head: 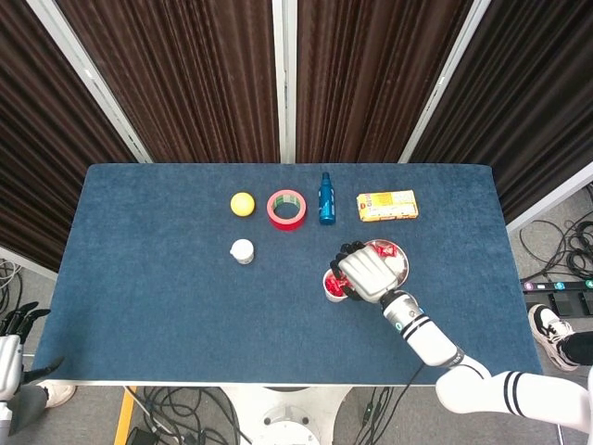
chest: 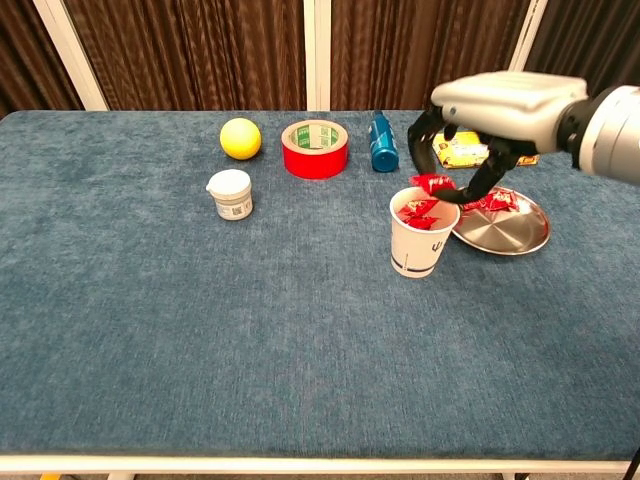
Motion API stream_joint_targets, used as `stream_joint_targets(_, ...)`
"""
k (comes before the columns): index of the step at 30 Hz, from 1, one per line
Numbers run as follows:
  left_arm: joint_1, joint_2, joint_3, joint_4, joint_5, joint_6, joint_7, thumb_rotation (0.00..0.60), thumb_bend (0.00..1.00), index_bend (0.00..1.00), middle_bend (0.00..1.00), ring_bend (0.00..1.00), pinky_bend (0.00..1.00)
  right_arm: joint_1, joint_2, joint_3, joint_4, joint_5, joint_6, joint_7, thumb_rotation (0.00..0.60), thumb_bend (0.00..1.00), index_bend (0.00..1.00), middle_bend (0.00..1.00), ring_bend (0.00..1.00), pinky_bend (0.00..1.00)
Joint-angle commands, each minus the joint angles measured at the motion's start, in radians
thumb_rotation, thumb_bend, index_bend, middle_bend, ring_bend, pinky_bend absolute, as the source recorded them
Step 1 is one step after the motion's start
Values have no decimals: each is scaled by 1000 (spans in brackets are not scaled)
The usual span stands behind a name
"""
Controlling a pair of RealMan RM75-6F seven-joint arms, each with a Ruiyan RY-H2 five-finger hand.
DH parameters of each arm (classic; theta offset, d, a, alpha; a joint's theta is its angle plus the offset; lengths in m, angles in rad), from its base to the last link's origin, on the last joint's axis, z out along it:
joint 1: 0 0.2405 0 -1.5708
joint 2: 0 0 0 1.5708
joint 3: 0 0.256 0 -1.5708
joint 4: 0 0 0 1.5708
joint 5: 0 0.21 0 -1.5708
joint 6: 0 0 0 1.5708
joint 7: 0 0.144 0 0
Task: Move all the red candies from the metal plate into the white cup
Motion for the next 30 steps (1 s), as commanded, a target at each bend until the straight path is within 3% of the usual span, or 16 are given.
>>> stream_joint_targets(1, 1, -2, 1, 4, -1, -1, -3, 600, 93, 301, 247, 169, 279, 8, -17, -13, 11, 11, -3, -23, 600, 310, 519, 418, 215, 282)
stream_joint_targets(10, 0, -6, 0, 12, -1, -4, -9, 600, 93, 301, 247, 169, 279, 0, -8, -23, -3, 29, 20, -43, 600, 239, 395, 311, 149, 258)
stream_joint_targets(17, -2, -5, -2, 12, 1, -3, -11, 600, 93, 302, 247, 169, 279, -27, 37, 15, 5, 67, 79, -9, 600, 135, 375, 301, 147, 256)
stream_joint_targets(23, -5, -11, 0, 14, 2, -10, -10, 600, 93, 302, 247, 169, 279, -23, 21, 6, 135, 208, 35, -58, 600, 129, 378, 338, 156, 259)
stream_joint_targets(30, -7, -11, 0, 14, -1, -13, -8, 600, 93, 302, 247, 169, 279, 6, -89, -12, 335, 328, -51, -90, 600, 131, 395, 358, 157, 261)
